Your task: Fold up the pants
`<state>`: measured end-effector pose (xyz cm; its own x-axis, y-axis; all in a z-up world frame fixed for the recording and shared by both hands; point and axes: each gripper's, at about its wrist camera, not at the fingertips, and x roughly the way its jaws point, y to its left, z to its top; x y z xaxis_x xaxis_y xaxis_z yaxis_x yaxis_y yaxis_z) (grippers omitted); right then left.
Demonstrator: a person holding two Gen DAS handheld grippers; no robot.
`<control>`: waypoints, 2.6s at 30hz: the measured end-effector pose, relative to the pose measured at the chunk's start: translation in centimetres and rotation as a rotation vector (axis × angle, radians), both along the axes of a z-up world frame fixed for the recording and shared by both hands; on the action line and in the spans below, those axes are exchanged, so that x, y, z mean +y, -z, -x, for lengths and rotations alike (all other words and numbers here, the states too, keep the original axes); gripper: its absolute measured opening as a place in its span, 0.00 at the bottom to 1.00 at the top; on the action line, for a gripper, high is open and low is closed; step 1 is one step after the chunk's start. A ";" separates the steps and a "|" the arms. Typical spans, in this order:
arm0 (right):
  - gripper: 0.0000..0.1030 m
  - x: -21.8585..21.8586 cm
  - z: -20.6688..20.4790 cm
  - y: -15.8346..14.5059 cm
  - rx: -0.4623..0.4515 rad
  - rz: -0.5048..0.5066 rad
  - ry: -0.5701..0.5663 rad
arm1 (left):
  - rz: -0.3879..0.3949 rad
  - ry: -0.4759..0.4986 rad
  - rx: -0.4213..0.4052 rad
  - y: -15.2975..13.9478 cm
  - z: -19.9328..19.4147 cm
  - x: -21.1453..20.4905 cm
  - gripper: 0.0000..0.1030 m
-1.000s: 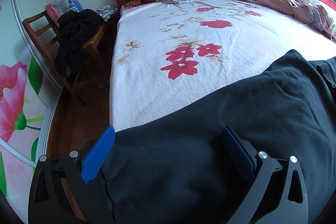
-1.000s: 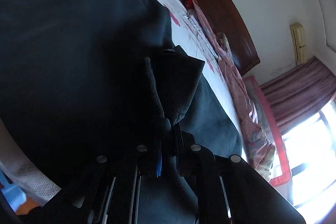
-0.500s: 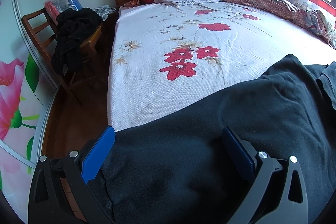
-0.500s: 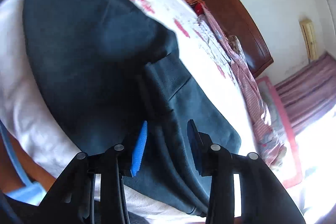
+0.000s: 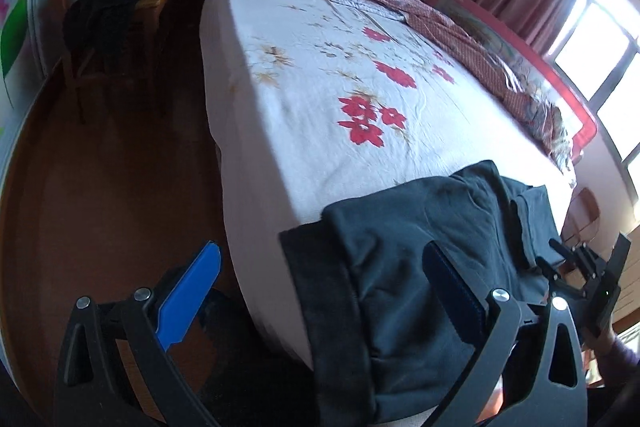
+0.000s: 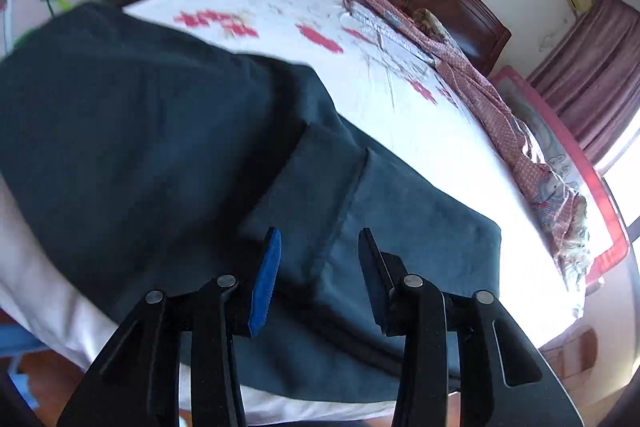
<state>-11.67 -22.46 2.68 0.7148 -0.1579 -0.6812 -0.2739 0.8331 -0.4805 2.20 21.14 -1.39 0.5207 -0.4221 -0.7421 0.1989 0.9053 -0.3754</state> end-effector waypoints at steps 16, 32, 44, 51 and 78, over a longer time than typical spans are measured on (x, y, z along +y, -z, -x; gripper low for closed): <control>0.50 8.0 3.1 -1.0 0.117 0.004 -0.062 | 0.195 0.457 0.018 5.4 -4.3 -3.3 0.97; 0.76 19.1 7.7 0.3 -0.168 0.067 -0.414 | -0.038 0.280 0.199 -1.4 -3.4 -5.0 0.27; 0.86 27.4 6.0 10.1 -0.374 0.609 -0.573 | -0.053 0.245 0.257 -4.0 -5.0 -6.9 0.27; 0.88 29.0 1.6 9.8 -0.189 0.600 -0.488 | 0.013 0.186 0.331 -2.3 -6.3 -5.7 0.27; 0.05 -10.6 -8.8 -8.8 -0.024 -0.892 0.090 | 0.180 0.379 -0.021 -20.7 -9.1 -25.3 0.77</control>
<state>-2.84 -33.01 11.53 0.7411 0.3665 -0.5625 -0.1876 0.9175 0.3508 11.34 -4.19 19.35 0.3177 -0.7086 -0.6300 0.5144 0.6870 -0.5132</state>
